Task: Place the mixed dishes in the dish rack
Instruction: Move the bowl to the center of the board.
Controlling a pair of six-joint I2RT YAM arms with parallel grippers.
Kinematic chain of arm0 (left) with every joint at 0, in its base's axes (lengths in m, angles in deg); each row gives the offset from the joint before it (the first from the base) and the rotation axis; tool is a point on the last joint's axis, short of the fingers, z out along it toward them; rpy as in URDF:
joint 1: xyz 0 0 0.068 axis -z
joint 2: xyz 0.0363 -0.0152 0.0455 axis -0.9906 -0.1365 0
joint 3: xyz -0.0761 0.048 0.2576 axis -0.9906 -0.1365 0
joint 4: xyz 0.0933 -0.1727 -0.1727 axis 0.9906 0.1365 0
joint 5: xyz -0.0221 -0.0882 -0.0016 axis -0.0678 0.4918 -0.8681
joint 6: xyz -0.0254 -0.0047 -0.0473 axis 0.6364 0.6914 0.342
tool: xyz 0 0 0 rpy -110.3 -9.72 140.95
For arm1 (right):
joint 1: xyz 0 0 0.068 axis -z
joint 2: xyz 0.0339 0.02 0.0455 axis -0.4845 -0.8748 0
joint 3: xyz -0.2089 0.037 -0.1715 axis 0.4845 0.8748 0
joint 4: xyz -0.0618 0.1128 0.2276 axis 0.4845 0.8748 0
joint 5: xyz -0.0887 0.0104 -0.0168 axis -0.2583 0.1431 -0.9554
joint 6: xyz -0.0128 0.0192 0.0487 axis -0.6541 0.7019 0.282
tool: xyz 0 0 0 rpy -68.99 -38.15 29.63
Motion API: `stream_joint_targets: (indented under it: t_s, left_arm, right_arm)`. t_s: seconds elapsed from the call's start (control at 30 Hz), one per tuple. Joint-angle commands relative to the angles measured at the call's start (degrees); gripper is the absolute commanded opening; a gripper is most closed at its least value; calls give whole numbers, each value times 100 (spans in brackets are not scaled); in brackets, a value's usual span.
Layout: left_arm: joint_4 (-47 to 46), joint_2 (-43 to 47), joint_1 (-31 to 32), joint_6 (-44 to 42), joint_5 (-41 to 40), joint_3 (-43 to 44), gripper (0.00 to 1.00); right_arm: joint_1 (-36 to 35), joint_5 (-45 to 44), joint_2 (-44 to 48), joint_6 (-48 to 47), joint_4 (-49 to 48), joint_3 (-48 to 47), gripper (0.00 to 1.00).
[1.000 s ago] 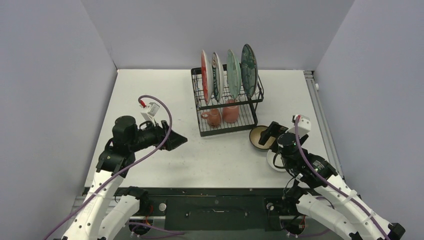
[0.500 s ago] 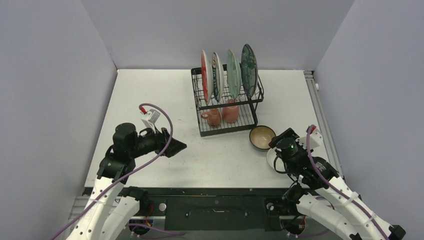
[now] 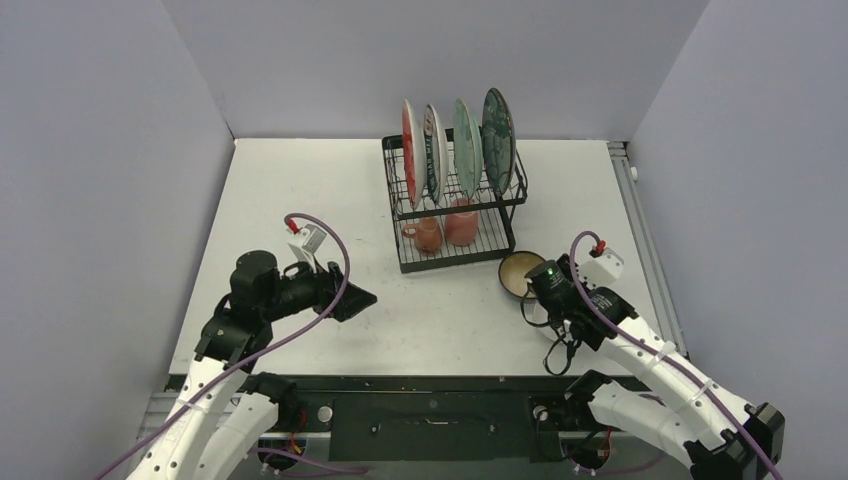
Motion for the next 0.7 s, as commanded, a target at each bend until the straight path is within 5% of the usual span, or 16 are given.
stream_joint_targets:
  t_s: [0.0, 0.67]
  left_arm:
    - [-55, 57, 112, -106, -149, 31, 71]
    - [121, 67, 466, -134, -501, 70, 72]
  right_arm:
    - [171, -88, -287, 93, -307, 84, 53]
    - [620, 489, -1502, -201, -1185, 424, 47]
